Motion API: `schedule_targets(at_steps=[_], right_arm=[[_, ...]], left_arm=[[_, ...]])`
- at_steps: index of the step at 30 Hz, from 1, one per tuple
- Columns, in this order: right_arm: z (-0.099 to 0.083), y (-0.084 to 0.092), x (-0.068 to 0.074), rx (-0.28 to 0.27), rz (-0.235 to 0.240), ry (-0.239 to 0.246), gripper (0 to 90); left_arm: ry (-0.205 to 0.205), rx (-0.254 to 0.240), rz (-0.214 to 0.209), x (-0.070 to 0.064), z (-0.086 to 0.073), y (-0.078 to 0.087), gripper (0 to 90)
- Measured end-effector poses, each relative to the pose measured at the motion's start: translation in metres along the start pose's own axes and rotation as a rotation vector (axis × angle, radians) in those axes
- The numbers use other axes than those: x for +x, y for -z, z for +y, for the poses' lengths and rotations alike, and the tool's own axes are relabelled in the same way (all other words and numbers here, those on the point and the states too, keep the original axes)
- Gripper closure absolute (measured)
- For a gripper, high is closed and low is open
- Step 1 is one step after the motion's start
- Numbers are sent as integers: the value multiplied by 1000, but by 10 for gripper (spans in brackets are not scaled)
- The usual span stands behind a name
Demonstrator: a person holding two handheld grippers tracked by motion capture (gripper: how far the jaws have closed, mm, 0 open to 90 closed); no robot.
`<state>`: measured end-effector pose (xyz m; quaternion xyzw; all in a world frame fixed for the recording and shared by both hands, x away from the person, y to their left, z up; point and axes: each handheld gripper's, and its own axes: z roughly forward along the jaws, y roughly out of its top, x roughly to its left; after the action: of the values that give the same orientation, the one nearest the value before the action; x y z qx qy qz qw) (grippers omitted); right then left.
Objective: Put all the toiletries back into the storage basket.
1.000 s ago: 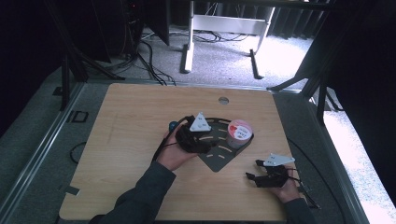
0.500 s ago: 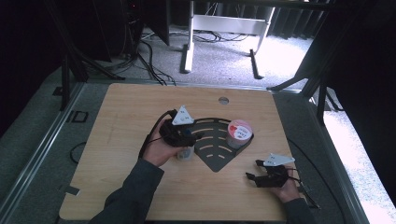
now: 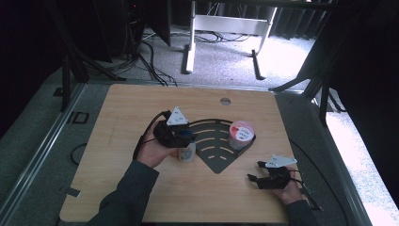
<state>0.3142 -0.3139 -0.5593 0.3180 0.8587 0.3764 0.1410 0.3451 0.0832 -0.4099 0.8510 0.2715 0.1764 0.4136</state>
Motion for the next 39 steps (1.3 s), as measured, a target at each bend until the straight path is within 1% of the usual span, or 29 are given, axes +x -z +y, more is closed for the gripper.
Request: schedule_targets(at_steps=[8,16,20,27,29,30,33,36,39], right_arm=[[0,0,0,1,2,1,270],[0,0,0,1,3,2,270],[0,0,0,0,3,2,270],[0,0,0,1,3,2,270],[0,0,0,0,3,2,270],[0,0,0,0,3,2,269],[0,0,0,0,3,2,269],[0,0,0,1,3,2,269],[0,0,0,1,3,2,269]], left_arm=[[-5,32,-7,0,-3,-1,494],[3,27,-12,1,-2,0,528],[7,29,-4,1,-2,0,545],[36,34,-6,-1,0,-2,573],[37,34,-8,-1,0,-2,574],[37,37,-17,-1,-1,-1,574],[34,48,-19,1,-2,-1,538],[21,65,-18,0,-4,-2,495],[20,78,-20,1,-7,-4,485]])
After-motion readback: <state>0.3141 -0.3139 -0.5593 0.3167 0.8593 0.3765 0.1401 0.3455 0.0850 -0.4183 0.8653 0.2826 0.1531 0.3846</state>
